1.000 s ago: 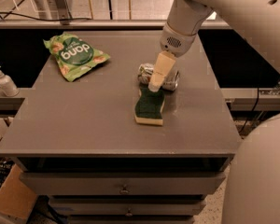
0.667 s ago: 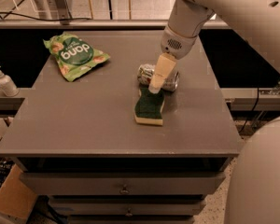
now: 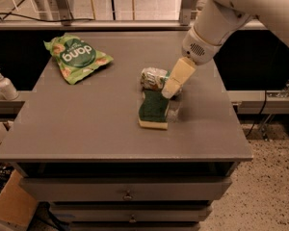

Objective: Knock 7up can over

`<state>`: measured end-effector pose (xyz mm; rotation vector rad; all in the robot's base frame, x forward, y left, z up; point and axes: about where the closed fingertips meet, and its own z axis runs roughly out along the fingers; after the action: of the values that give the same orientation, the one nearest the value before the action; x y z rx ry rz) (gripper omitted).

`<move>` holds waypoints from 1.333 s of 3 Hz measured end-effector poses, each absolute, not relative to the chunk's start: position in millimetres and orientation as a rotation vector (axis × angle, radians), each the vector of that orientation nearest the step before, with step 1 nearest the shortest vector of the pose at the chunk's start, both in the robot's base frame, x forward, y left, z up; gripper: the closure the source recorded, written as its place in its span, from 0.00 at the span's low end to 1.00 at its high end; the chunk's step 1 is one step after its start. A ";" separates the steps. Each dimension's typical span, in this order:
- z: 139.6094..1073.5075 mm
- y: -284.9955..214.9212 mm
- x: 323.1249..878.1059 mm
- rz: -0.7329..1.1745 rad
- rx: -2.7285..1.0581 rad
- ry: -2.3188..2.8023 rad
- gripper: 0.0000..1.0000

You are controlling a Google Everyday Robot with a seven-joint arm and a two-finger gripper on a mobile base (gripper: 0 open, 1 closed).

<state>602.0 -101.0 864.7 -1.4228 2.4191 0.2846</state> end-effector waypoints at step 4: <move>927.0 -153.7 537.5 0.470 -1.024 1.915 0.00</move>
Offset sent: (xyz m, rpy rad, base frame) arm -0.0469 -0.0447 0.0756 0.5459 -0.4213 -0.0999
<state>537.5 -153.7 927.0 -1.0239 1.9153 0.4704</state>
